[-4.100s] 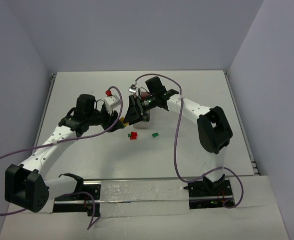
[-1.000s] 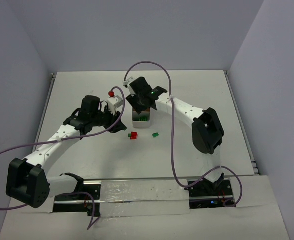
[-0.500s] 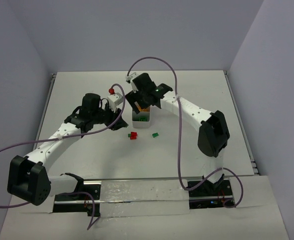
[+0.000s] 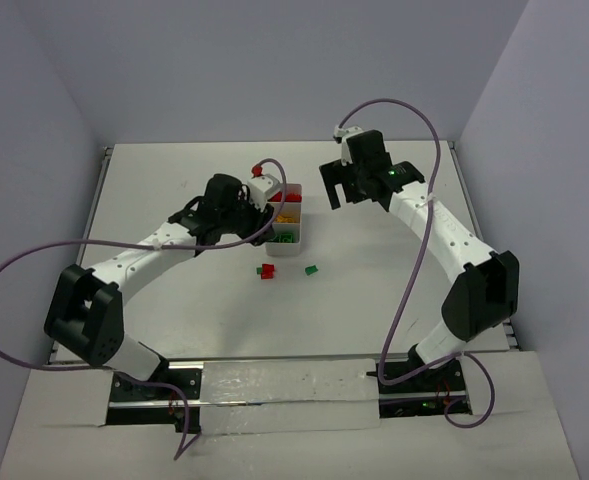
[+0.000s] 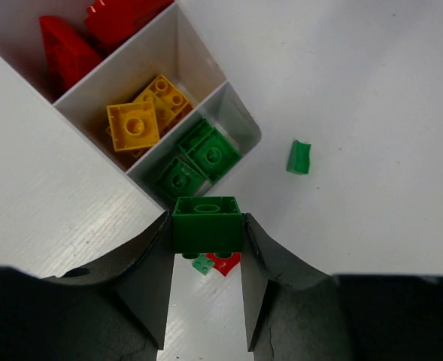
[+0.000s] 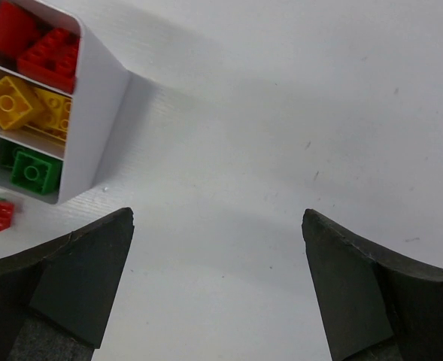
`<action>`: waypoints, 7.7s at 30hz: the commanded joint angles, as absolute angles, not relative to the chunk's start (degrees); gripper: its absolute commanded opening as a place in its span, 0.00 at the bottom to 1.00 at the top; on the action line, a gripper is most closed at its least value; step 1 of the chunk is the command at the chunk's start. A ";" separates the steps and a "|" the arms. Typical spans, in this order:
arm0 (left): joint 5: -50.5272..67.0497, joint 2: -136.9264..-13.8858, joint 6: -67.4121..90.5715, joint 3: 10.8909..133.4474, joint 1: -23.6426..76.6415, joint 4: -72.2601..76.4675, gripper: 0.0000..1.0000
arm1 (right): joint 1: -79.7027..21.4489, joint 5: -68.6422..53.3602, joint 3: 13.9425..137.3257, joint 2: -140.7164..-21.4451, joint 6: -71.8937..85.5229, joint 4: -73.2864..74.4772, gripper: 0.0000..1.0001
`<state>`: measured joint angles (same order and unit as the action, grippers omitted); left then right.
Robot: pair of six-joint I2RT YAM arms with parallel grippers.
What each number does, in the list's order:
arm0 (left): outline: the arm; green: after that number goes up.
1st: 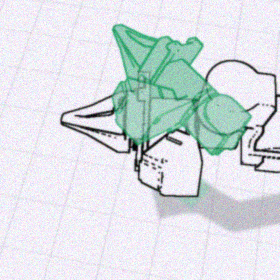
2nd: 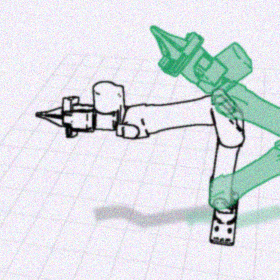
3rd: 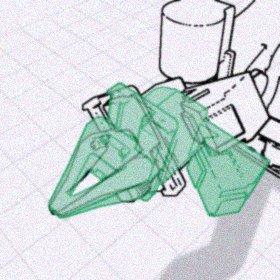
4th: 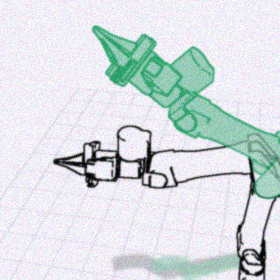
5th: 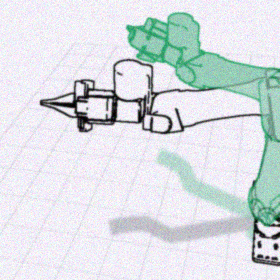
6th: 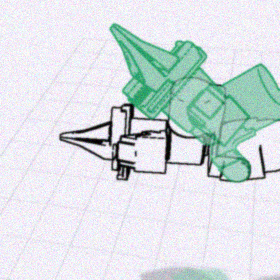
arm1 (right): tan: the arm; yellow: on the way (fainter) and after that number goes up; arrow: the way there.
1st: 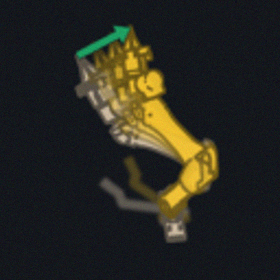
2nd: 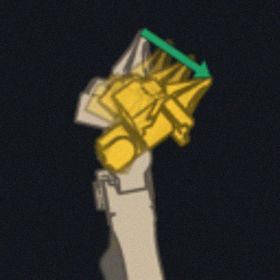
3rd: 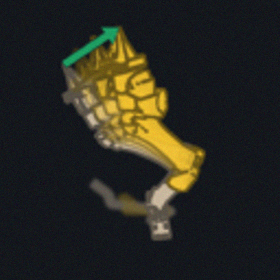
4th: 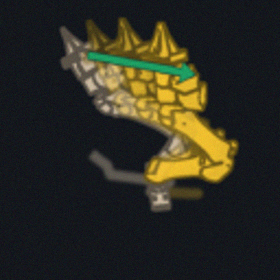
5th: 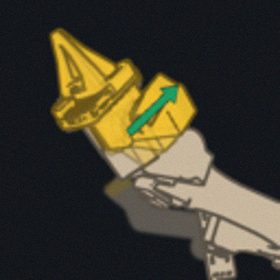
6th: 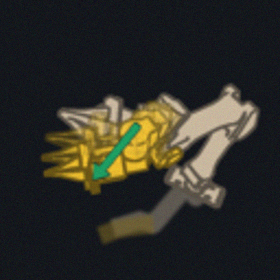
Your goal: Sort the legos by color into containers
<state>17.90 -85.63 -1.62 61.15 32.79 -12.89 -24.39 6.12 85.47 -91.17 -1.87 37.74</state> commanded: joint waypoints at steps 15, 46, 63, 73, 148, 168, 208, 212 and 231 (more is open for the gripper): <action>9.77 -95.33 1.52 70.88 34.18 -11.98 0.12 | -22.32 3.41 82.95 -87.19 -0.88 37.27 1.00; 30.87 -81.33 0.68 76.32 20.21 -28.77 0.62 | -24.96 -12.54 69.08 -82.13 -17.33 37.72 0.80; 51.50 -75.51 -7.37 69.99 11.70 -34.19 0.65 | -37.86 -22.83 71.17 -94.46 -45.02 39.43 0.68; 53.35 -76.93 -6.92 68.34 10.31 -32.84 0.65 | -39.20 -20.65 70.16 -100.01 -56.92 39.04 0.71; 50.27 -77.61 -8.61 63.99 3.79 -30.68 0.65 | -39.71 -19.18 95.34 -110.92 -47.45 37.10 0.28; 49.17 -76.99 -20.95 55.32 6.06 -25.95 0.59 | -39.65 -22.76 90.48 -99.19 -39.26 37.19 0.49; 30.51 -97.00 -32.73 58.23 31.85 -14.87 0.51 | -24.22 -26.35 70.40 -80.19 -23.42 32.39 0.80; 30.23 -97.81 -32.70 58.18 32.08 -14.07 0.50 | -24.17 -26.54 70.23 -80.33 -23.55 32.43 0.80; 27.80 -99.52 -32.87 59.15 33.81 -14.21 0.34 | -24.17 -26.60 69.79 -80.30 -23.93 32.46 0.79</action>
<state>27.88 -99.20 -32.08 56.73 33.04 -15.94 -24.49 -26.03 70.04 -81.80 -23.66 34.02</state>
